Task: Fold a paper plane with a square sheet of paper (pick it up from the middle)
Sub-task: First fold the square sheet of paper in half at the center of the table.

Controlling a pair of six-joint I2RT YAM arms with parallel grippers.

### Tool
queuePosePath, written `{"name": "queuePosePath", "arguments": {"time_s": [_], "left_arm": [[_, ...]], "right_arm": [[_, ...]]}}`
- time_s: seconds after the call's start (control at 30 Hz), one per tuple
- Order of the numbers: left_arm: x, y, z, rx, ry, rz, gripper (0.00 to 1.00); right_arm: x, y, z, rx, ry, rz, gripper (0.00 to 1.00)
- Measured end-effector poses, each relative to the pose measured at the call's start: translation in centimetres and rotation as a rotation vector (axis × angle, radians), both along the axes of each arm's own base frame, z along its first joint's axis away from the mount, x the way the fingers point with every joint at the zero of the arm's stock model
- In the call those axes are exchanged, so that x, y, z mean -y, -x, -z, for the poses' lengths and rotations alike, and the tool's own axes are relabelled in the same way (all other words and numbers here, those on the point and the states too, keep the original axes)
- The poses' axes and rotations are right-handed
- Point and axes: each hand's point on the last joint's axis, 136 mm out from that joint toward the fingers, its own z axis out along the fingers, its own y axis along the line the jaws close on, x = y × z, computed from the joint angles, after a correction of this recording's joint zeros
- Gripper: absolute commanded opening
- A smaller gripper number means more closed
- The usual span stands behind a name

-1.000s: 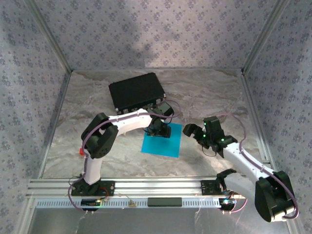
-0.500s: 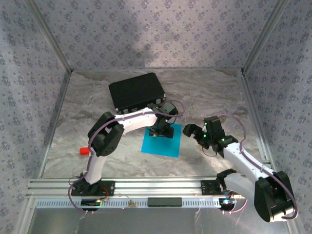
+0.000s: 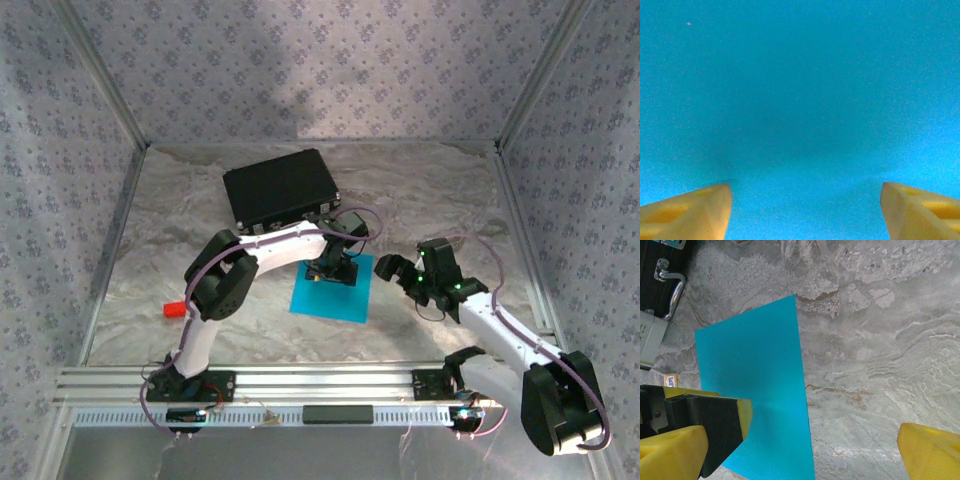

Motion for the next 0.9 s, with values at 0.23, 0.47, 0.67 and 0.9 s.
{"name": "queuePosePath", "arguments": {"time_s": [0.23,0.47,0.67,0.9], "left_arm": [[-0.25,-0.04,0.14,0.001,-0.027,-0.016,0.8],[-0.3,0.22,0.11,-0.005,-0.045,-0.016,0.82],[0.2,-0.22,-0.18,0.013,-0.047,-0.019,0.84],[0.01,-0.15,0.41,-0.001,-0.074,-0.025,0.85]], "right_arm": [[0.02,-0.01,-0.01,-0.001,-0.002,0.0,0.99],[0.07,-0.03,-0.01,-0.001,-0.002,0.002,0.99],[0.11,-0.05,-0.01,-0.001,-0.002,0.004,0.99],[0.23,-0.05,0.04,-0.001,0.002,0.003,0.99]]}}
